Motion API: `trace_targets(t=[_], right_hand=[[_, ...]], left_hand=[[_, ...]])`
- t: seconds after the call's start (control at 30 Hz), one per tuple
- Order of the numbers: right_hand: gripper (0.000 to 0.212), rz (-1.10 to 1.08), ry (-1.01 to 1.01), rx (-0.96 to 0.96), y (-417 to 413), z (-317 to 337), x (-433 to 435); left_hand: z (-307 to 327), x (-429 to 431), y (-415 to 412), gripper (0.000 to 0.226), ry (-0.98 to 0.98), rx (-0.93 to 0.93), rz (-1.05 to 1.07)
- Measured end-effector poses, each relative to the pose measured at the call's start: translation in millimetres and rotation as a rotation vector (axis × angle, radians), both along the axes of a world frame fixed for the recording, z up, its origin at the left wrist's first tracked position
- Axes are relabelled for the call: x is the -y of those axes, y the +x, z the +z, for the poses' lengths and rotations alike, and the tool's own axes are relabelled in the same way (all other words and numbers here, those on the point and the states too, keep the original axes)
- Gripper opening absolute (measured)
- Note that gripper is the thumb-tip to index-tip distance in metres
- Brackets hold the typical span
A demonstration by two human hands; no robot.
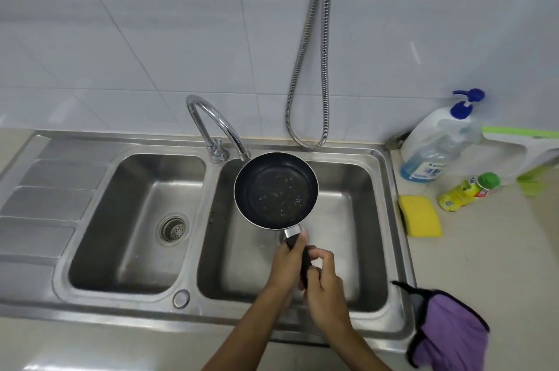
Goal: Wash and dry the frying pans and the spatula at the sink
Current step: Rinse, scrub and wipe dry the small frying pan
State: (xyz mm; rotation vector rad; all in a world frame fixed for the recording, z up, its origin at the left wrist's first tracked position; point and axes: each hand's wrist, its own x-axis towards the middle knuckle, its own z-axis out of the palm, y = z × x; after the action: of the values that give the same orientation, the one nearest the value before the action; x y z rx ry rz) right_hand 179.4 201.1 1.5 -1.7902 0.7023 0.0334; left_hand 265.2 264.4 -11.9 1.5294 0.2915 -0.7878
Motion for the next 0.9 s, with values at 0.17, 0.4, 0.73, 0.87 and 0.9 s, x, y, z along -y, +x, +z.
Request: trace_targets(t=[0.17,0.4,0.73,0.87,0.9], right_hand=[[0.026,0.071,-0.221,0.018,11.7,13.1,40.7],[0.053,-0.072,-1.069,-0.252,29.2,-39.0,217.5],[0.045,0.120,-0.819,0.075,54.3,-14.9,174.9],[0.037,0.458,-1.018,0.295,115.1,9.6,103.7],[0.034,0.494,-1.062,0.341,130.7,13.2,93.2]], left_hand=[[-14.5,6.6,3.2,0.042,0.006,0.112,-0.003],[-7.6,-9.7,-7.0,0.027,-0.143,-0.069,0.076],[0.7,-18.8,2.2,0.030,-0.278,-0.203,0.117],[2.5,-29.3,2.7,0.030,-0.257,-0.191,0.121],[2.0,-32.7,3.5,0.031,-0.235,-0.166,0.124]])
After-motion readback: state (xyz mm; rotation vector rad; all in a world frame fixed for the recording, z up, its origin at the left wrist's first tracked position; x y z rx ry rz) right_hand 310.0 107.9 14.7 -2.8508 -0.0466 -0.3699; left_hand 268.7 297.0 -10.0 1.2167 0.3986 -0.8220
